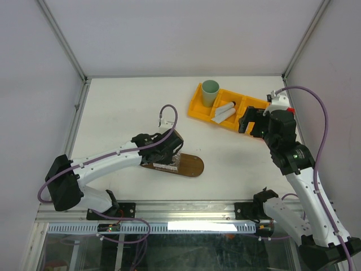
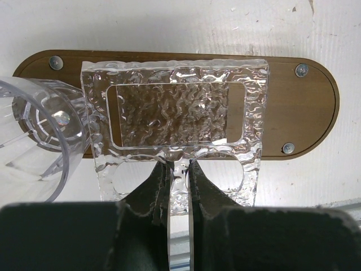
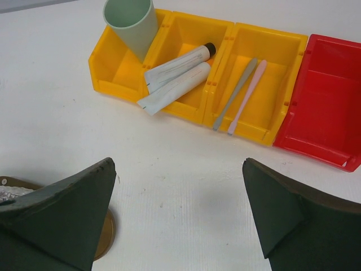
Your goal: Prepare toiletry sets of a toothbrush and toothpaste on the tray
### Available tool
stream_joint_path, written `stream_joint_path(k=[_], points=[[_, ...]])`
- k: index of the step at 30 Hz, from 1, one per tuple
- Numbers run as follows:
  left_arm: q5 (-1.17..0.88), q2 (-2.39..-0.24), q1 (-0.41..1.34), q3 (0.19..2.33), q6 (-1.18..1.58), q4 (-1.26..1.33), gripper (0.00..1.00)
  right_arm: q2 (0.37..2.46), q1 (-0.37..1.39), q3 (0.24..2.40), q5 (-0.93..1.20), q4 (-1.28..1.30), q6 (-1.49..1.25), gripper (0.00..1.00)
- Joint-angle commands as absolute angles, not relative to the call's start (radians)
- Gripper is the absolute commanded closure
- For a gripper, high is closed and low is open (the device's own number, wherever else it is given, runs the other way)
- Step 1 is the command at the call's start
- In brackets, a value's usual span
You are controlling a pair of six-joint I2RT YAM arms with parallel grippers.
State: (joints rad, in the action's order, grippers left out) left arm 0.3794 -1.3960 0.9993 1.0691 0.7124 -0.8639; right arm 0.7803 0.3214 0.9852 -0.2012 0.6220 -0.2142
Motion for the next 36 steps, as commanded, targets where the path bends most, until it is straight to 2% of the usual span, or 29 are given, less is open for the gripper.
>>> stream_joint_path(k=[1,14,23,36], points=[[0.383,-1.332,0.988,1.049,0.703,-0.834,1.00,0.769,0.325,0.993,-0.219,0.563,-0.199,0.01],[0.391,-1.337,0.986,1.038,0.701,-0.831,0.89,0.768,0.325,0.991,-0.220,0.564,-0.200,0.01],[0.376,-1.319,0.986,1.049,0.698,-0.831,0.67,0.772,0.325,0.991,-0.216,0.564,-0.201,0.01],[0.356,-1.259,0.986,1.087,0.677,-0.833,0.56,0.773,0.325,0.991,-0.218,0.565,-0.200,0.01]])
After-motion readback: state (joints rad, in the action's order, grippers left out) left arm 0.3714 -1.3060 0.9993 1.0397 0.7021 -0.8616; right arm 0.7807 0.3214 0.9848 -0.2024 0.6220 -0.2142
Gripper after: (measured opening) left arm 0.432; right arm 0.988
